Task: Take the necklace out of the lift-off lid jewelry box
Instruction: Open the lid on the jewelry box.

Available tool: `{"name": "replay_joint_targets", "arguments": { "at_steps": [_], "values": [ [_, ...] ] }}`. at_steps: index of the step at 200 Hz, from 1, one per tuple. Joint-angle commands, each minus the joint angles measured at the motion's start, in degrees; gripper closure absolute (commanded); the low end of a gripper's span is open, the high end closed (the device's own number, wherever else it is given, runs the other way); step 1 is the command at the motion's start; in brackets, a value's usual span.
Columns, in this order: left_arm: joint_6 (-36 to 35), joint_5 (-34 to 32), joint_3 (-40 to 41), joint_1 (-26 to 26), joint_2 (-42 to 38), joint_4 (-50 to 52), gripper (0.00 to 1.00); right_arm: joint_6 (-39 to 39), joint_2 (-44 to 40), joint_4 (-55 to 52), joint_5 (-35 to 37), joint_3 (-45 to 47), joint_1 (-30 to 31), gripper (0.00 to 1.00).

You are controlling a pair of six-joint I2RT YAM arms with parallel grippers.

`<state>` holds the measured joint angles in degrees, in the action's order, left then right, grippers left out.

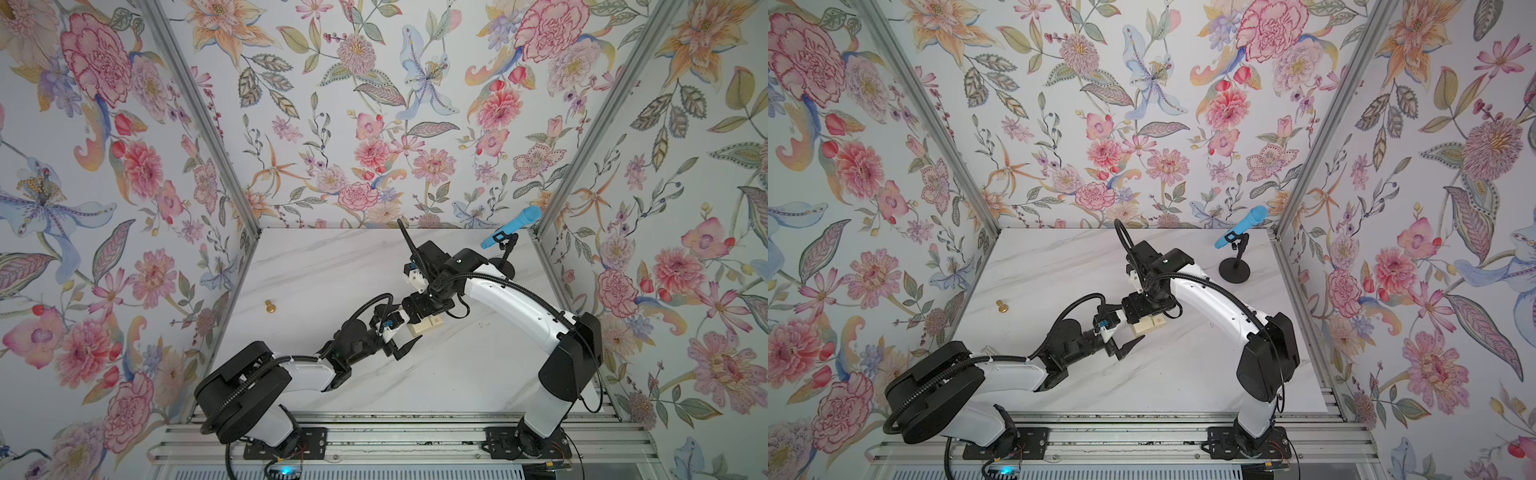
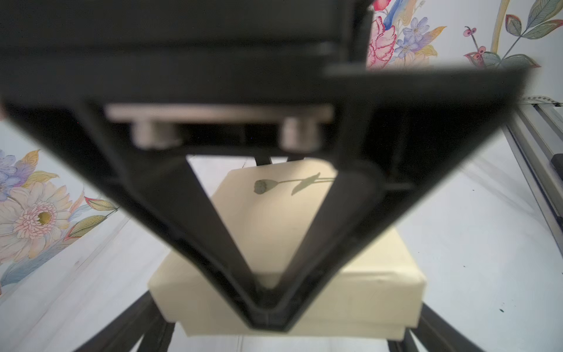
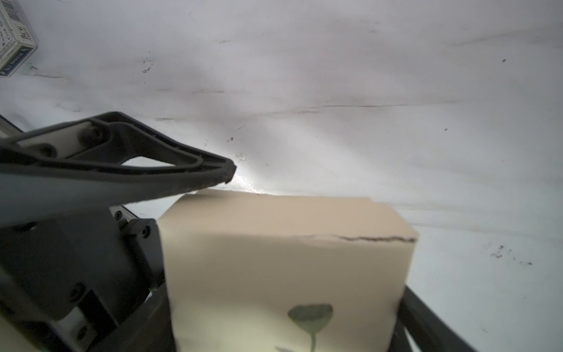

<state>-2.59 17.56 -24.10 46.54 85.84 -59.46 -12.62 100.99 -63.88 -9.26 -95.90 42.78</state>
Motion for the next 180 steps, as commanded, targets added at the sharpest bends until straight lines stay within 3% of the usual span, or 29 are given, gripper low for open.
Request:
{"name": "replay_joint_targets", "arguments": {
  "at_steps": [1, 123, 180],
  "values": [
    [0.79, -1.33, -1.86, 0.6, 0.68, 1.08, 0.0, 0.1, -0.77, -1.78, -0.06, -0.87, 0.23, 0.16],
    [3.81, -3.98, -3.06, -0.49, 0.96, 4.84, 0.01, -0.21, -1.75, -1.71, 0.37, 0.01, 0.06, 0.16],
    [4.17, -3.41, -3.0, -1.06, 0.2, 4.9, 0.07, -0.24, -1.76, -1.72, 0.19, 0.54, 0.1, 0.16]
  ]
}}
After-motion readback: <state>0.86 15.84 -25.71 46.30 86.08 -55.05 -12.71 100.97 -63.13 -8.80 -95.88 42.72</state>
